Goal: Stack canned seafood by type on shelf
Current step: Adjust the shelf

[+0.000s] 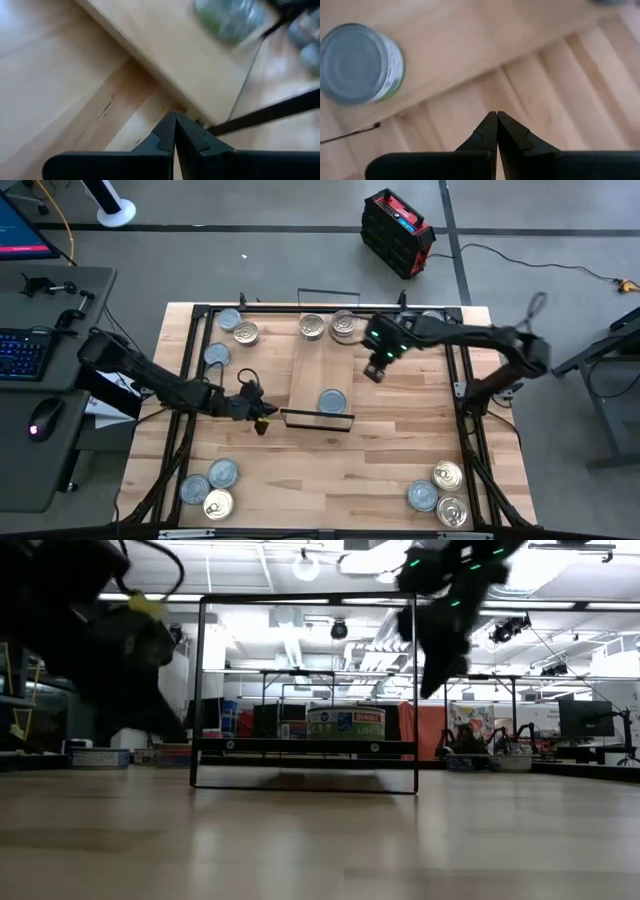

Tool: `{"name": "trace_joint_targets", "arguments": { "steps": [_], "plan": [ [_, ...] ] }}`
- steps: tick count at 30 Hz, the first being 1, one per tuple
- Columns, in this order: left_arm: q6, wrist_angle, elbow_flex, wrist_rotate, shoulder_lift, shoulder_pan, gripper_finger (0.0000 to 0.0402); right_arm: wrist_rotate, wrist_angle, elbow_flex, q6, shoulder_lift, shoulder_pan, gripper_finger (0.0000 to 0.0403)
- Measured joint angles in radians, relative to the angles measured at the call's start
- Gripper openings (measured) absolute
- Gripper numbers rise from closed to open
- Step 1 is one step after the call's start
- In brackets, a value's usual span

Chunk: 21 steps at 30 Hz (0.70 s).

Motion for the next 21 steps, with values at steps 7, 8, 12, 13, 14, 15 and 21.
{"name": "trace_joint_targets", "arguments": {
  "steps": [7,8,12,13,14,15,21],
  "plan": [
    [0.084,0.027,0.080,0.132,0.140,0.048,0.0000,0.116,0.060,-0.162,0.178,-0.242,0.084,0.0000],
    [0.104,0.025,0.091,0.139,0.151,0.051,0.0000,0.132,0.060,-0.171,0.191,-0.266,0.094,0.0000],
    [0.148,0.007,0.133,0.169,0.196,0.057,0.0000,0.172,0.050,-0.189,0.217,-0.338,0.113,0.0000],
    [0.148,0.007,0.142,0.169,0.202,0.057,0.0000,0.178,0.048,-0.189,0.219,-0.350,0.116,0.0000],
    [0.150,0.007,0.151,0.170,0.209,0.057,0.0000,0.182,0.043,-0.189,0.219,-0.360,0.117,0.0000],
    [0.155,0.008,0.158,0.170,0.212,0.059,0.0000,0.184,0.044,-0.189,0.219,-0.369,0.119,0.0000],
    [0.213,0.012,0.204,0.163,0.228,0.067,0.0000,0.200,0.040,-0.189,0.200,-0.399,0.120,0.0000]
  ]
}}
